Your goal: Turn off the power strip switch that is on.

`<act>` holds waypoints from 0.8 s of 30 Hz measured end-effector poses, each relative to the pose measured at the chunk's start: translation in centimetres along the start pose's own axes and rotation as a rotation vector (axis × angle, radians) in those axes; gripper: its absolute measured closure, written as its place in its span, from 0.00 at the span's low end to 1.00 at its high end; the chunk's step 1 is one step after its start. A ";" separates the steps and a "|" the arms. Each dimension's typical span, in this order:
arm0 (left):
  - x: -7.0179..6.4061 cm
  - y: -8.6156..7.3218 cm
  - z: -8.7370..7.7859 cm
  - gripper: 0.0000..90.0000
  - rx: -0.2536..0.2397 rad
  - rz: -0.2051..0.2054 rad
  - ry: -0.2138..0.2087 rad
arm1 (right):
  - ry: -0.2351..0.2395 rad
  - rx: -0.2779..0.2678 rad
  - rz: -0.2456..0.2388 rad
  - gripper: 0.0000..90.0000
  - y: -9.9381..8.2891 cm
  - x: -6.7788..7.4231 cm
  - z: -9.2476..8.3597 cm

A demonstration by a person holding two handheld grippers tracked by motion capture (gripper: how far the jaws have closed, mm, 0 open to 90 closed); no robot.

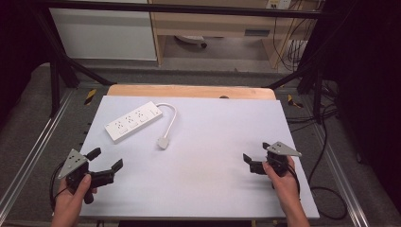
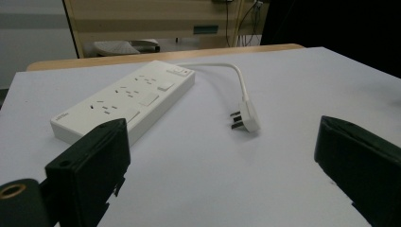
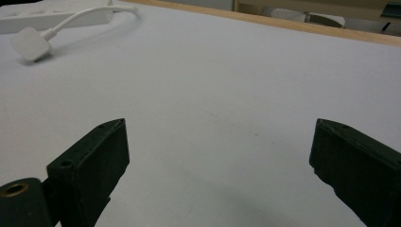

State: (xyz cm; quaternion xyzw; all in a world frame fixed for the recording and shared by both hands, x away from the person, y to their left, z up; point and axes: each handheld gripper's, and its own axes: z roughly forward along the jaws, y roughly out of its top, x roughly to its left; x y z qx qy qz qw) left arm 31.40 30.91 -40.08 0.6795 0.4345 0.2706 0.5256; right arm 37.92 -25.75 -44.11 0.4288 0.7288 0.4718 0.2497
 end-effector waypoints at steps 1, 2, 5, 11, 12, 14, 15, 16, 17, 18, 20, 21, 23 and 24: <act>0.0 0.0 0.0 0.05 -0.001 -0.001 -0.001 | 0.000 0.007 -0.005 0.06 0.0 0.0 0.1; 0.0 0.0 0.0 0.05 -0.002 -0.001 -0.002 | 0.002 0.010 -0.005 0.06 0.0 0.1 0.1; -0.1 0.0 0.0 0.05 -0.002 0.002 -0.005 | 0.005 0.014 -0.006 0.05 0.0 0.2 0.2; -0.1 0.1 0.0 0.05 -0.006 0.003 -0.003 | 0.004 0.012 -0.007 0.05 0.0 0.2 0.2; -0.1 0.1 0.0 0.05 -0.007 0.003 -0.002 | 0.005 0.012 -0.008 0.05 0.0 0.2 0.2; -0.2 0.1 0.0 0.05 -0.007 0.006 -0.003 | 0.005 0.010 -0.007 0.05 0.0 0.2 0.2; -0.2 0.1 0.0 0.05 -0.006 0.005 -0.004 | 0.004 0.010 -0.007 0.05 0.0 0.3 0.2; -0.2 0.2 0.0 0.05 -0.003 0.013 -0.003 | 0.005 0.011 -0.006 0.05 0.0 0.3 0.2; -0.2 0.2 0.0 0.05 -0.003 0.013 -0.003 | 0.004 0.013 -0.005 0.05 0.0 0.3 0.2; -0.3 0.2 0.0 0.05 -0.006 0.011 0.002 | 0.004 0.014 -0.005 0.05 0.0 0.3 0.2; -0.3 0.2 0.0 0.05 -0.007 0.003 -0.001 | 0.004 0.015 -0.006 0.05 0.0 0.4 0.2; -0.3 0.3 0.0 0.05 -0.009 0.002 0.002 | 0.005 0.014 -0.004 0.05 0.0 0.4 0.1; -0.3 0.4 0.1 0.05 -0.015 -0.007 0.000 | 0.002 0.017 -0.008 0.04 -0.1 0.4 0.2; -0.3 0.5 0.2 0.05 -0.019 -0.007 -0.002 | 0.002 0.017 -0.010 0.05 -0.1 0.4 0.2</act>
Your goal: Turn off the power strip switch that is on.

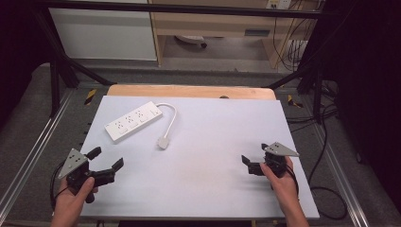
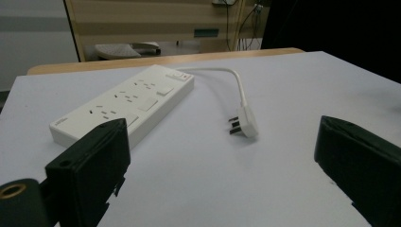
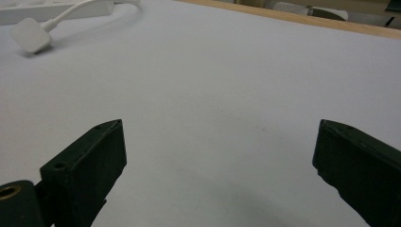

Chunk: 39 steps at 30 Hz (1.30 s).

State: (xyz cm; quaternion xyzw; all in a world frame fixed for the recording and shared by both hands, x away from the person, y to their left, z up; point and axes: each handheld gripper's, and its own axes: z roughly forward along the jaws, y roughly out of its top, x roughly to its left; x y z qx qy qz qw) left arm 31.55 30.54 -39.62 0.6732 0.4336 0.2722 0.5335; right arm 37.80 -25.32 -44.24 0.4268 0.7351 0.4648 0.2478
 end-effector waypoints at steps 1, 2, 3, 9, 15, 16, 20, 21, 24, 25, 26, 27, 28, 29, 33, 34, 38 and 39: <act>0.0 0.1 0.1 0.05 -0.006 -0.008 0.000 | 0.000 0.001 0.001 0.05 0.0 0.1 0.0; 0.0 0.1 0.1 0.05 -0.006 -0.008 0.000 | 0.000 0.002 0.000 0.05 0.0 0.1 0.0; 0.1 0.5 0.5 0.05 -0.011 -0.008 -0.006 | 0.001 0.002 -0.004 0.05 0.0 0.1 0.0; 0.1 1.6 1.9 0.05 -0.004 -0.017 -0.015 | 0.001 -0.003 -0.012 0.05 0.1 0.2 0.1; 0.1 3.0 4.1 0.05 0.019 -0.008 -0.022 | 0.004 -0.002 -0.018 0.05 0.1 0.4 0.1; 0.1 3.4 5.0 0.05 0.016 -0.022 -0.025 | 0.006 -0.002 -0.020 0.05 0.1 0.4 0.2; -0.1 4.1 6.6 0.06 0.019 -0.031 -0.026 | 0.005 -0.002 -0.025 0.05 0.1 0.4 0.1; -0.3 4.3 7.0 0.06 0.020 -0.028 -0.031 | 0.006 -0.003 -0.023 0.05 0.1 0.5 0.0; -0.6 4.9 8.1 0.06 0.028 -0.009 -0.038 | 0.005 -0.003 -0.022 0.05 0.1 0.5 0.0; -0.7 5.2 8.4 0.06 0.034 -0.005 -0.045 | 0.003 -0.002 -0.025 0.05 0.1 0.5 0.0; -0.7 5.5 8.7 0.07 0.040 0.002 -0.048 | -0.001 0.002 -0.030 0.05 0.1 0.4 0.1; -0.7 5.8 8.8 0.07 0.040 0.007 -0.046 | -0.002 0.004 -0.031 0.05 0.0 0.4 0.1; -0.6 6.3 9.2 0.07 0.038 0.012 -0.049 | -0.002 0.004 -0.031 0.05 0.0 0.4 0.1; -0.6 6.3 9.2 0.07 0.038 0.012 -0.049 | -0.003 0.004 -0.030 0.05 0.0 0.4 0.1; -0.7 7.2 10.0 0.07 0.028 0.021 -0.055 | -0.005 0.006 -0.030 0.05 0.0 0.4 0.2; -0.7 7.3 10.1 0.06 0.027 0.028 -0.053 | -0.006 0.006 -0.031 0.05 0.0 0.4 0.2; -0.9 7.6 11.0 0.06 0.027 0.051 -0.059 | -0.008 0.009 -0.029 0.05 0.0 0.4 0.2; -0.9 7.6 11.1 0.06 0.029 0.052 -0.059 | -0.009 0.010 -0.028 0.05 0.0 0.4 0.2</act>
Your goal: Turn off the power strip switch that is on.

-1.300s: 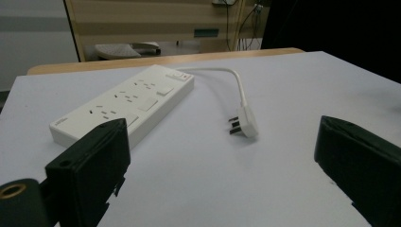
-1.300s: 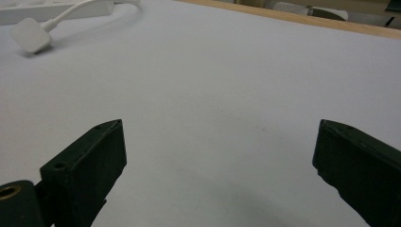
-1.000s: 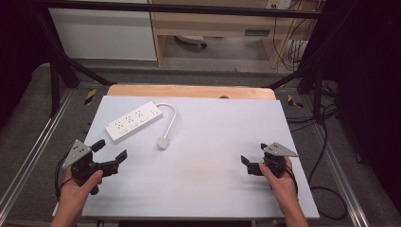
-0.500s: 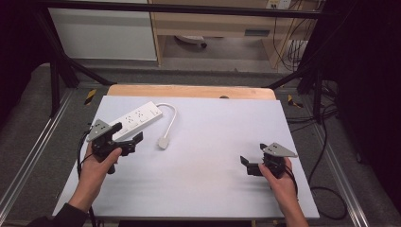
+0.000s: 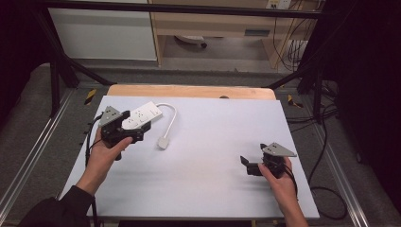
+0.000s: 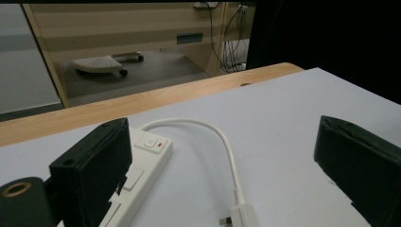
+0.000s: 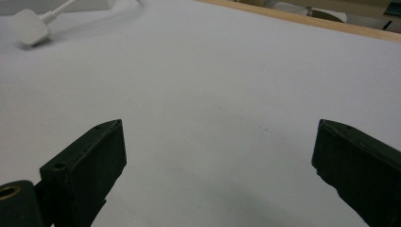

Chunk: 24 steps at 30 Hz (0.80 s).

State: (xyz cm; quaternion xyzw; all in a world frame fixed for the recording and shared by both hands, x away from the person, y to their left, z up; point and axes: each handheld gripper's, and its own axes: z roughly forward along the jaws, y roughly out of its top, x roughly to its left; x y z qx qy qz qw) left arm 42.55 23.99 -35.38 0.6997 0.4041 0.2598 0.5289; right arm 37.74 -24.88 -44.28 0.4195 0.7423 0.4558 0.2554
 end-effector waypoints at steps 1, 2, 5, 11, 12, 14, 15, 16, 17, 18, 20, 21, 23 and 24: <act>0.0 0.1 0.2 0.06 0.000 -0.001 0.001 | 0.001 0.000 -0.001 0.05 0.0 0.0 0.0; 0.1 0.2 0.3 0.06 -0.001 -0.001 0.002 | 0.000 0.000 -0.003 0.05 0.0 0.0 0.0; 0.4 0.4 0.7 0.06 0.002 0.001 0.012 | 0.000 -0.001 -0.002 0.05 0.0 0.0 0.0; 1.1 0.7 1.7 0.06 0.006 -0.010 0.028 | 0.001 -0.002 0.000 0.05 0.0 0.0 -0.1; 1.1 0.8 1.9 0.06 0.007 -0.008 0.031 | 0.001 -0.003 -0.001 0.05 0.0 0.0 -0.1; 1.2 0.8 2.2 0.06 0.007 -0.008 0.034 | 0.001 -0.004 -0.002 0.05 0.0 0.0 -0.1; 1.2 0.9 2.3 0.06 0.010 -0.004 0.035 | 0.001 -0.005 -0.002 0.05 0.0 0.0 -0.1; 1.2 0.9 2.4 0.06 0.010 -0.001 0.036 | 0.000 -0.005 -0.002 0.05 0.0 0.0 -0.1; 1.3 0.9 2.6 0.06 0.014 0.001 0.036 | 0.000 -0.006 -0.002 0.05 0.0 0.0 -0.1; 1.3 1.0 2.7 0.06 0.018 0.002 0.036 | 0.000 -0.006 -0.003 0.05 0.0 0.0 -0.1; 1.6 1.2 2.7 0.07 0.006 -0.006 0.043 | 0.000 -0.007 0.000 0.05 0.1 0.0 -0.1; 1.7 1.3 2.8 0.07 0.003 -0.007 0.046 | 0.000 -0.008 0.000 0.05 0.1 0.0 -0.2; 1.9 1.4 3.0 0.07 0.007 -0.006 0.055 | 0.001 -0.008 -0.002 0.05 0.1 0.0 -0.2; 1.9 1.4 3.0 0.07 0.007 -0.006 0.055 | 0.001 -0.008 -0.002 0.05 0.1 0.0 -0.2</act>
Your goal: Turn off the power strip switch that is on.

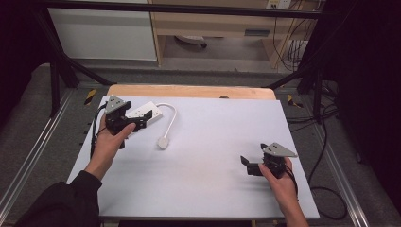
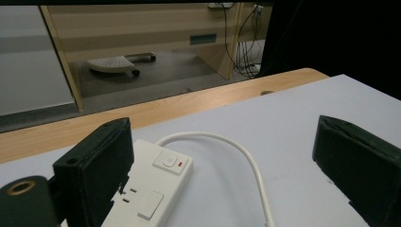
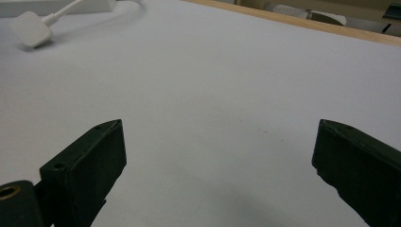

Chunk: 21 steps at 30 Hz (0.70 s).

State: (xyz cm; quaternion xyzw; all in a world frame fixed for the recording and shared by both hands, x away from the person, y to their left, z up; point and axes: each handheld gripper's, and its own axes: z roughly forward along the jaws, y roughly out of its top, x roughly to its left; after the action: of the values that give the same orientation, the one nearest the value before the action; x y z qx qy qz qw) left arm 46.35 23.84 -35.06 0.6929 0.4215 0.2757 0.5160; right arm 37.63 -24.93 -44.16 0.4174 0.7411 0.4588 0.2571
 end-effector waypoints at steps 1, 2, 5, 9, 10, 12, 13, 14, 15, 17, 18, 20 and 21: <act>0.1 0.1 0.0 0.07 -0.001 -0.004 0.001 | 0.000 0.001 -0.001 0.05 0.0 0.0 0.0; 0.2 0.1 0.1 0.07 -0.004 -0.010 0.003 | 0.000 0.001 -0.001 0.05 0.0 0.0 0.0; 0.4 0.2 0.3 0.07 -0.012 -0.010 0.027 | 0.004 -0.005 0.003 0.05 0.1 0.0 0.0; 0.9 0.3 0.7 0.07 -0.011 -0.020 0.039 | 0.005 -0.005 0.003 0.05 0.1 0.1 -0.1; 1.0 0.3 0.8 0.07 -0.008 -0.020 0.042 | 0.005 -0.006 0.003 0.05 0.1 0.1 -0.1; 1.1 0.3 1.0 0.08 -0.006 -0.018 0.045 | 0.004 -0.008 0.002 0.05 0.1 0.1 -0.1; 1.2 0.3 1.1 0.08 -0.005 -0.018 0.048 | 0.003 -0.008 0.002 0.05 0.1 0.0 -0.1; 1.2 0.2 1.2 0.08 -0.003 -0.018 0.051 | 0.003 -0.009 0.002 0.05 0.1 0.0 -0.1; 1.3 0.2 1.3 0.08 -0.001 -0.019 0.052 | 0.003 -0.009 0.002 0.05 0.1 0.0 -0.1; 1.5 0.1 1.5 0.08 0.005 -0.023 0.058 | 0.002 -0.009 0.003 0.05 0.1 0.0 -0.1; 1.5 0.0 1.6 0.08 0.012 -0.023 0.060 | 0.002 -0.009 0.004 0.05 0.1 0.0 -0.1; 1.7 -0.1 1.8 0.08 0.017 -0.029 0.064 | 0.002 -0.009 0.004 0.05 0.1 0.0 -0.1; 1.7 -0.2 1.9 0.08 0.018 -0.031 0.067 | 0.002 -0.009 0.004 0.05 0.1 0.0 -0.1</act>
State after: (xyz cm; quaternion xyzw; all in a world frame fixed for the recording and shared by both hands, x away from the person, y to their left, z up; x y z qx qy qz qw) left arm 48.69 24.44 -35.90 0.6813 0.4516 0.2870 0.4995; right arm 37.54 -24.94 -44.01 0.4170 0.7385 0.4631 0.2574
